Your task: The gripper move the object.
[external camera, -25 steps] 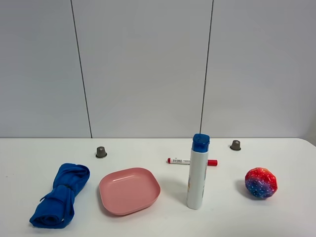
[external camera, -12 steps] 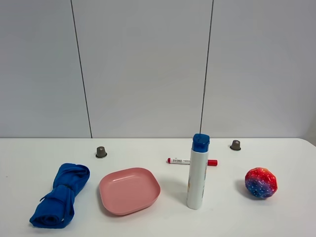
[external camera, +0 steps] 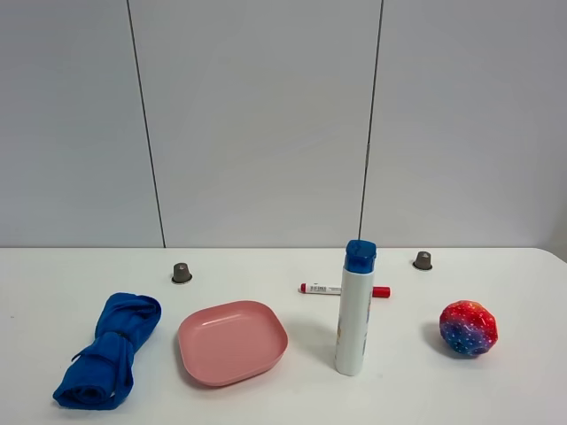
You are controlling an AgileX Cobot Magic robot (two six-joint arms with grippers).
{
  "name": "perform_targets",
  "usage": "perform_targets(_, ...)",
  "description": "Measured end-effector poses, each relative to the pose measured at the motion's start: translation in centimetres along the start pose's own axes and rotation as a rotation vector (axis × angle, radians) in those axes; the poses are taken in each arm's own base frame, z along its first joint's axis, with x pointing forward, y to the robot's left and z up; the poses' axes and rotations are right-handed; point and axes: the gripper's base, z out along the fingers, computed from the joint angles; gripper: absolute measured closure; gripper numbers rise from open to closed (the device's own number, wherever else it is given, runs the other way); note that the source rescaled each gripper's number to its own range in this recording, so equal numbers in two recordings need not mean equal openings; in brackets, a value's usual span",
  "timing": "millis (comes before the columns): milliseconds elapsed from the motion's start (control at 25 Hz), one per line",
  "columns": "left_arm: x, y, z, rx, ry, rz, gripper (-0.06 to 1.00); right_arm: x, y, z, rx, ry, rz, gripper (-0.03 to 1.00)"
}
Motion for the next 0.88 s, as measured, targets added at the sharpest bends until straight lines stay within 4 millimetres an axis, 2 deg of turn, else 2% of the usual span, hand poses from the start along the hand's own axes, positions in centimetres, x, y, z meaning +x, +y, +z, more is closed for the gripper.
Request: perform_targets(880, 0.00, 0.00, 0.00, 0.000, 0.000, 0.000, -0.06, 0.00, 0.00, 0.00, 0.000, 0.000, 0.000, 0.07)
